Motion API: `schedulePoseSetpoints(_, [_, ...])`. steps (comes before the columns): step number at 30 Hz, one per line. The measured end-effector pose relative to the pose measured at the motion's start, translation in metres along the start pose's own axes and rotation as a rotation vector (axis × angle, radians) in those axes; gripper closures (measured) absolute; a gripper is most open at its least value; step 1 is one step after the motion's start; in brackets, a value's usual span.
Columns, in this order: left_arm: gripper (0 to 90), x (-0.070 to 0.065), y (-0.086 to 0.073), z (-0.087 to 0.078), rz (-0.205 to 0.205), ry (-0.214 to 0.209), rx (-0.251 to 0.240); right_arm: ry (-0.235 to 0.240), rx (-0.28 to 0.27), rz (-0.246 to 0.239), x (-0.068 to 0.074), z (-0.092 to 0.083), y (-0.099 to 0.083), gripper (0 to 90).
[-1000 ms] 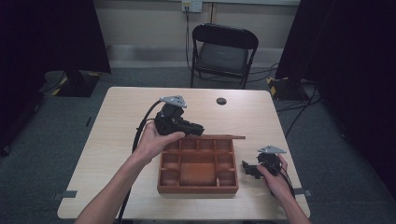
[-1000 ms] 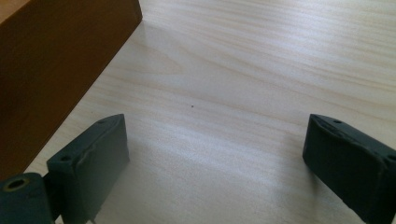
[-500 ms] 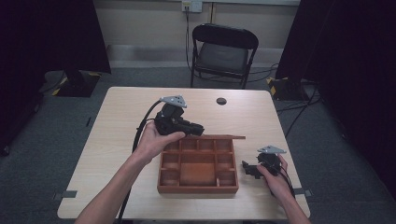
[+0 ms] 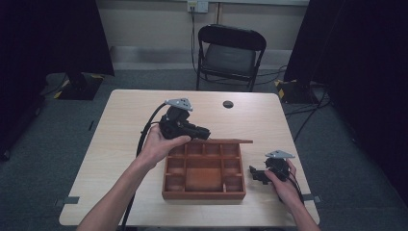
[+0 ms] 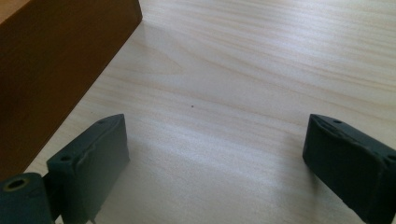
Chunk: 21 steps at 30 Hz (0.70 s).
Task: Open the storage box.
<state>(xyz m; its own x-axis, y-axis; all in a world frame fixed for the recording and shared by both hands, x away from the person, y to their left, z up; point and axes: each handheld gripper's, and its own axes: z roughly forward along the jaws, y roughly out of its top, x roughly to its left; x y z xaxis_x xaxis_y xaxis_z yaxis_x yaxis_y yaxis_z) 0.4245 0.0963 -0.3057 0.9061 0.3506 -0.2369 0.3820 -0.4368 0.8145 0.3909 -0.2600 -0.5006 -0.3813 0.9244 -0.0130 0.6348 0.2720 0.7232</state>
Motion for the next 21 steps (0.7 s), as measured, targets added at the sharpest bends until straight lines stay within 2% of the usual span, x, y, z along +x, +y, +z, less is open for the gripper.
schedulePoseSetpoints(21, [82.7,-0.0010,-0.0006,0.0003,0.005,0.001,0.000,0.000,0.000,0.000,0.0000,0.0000,0.0000,6.1])
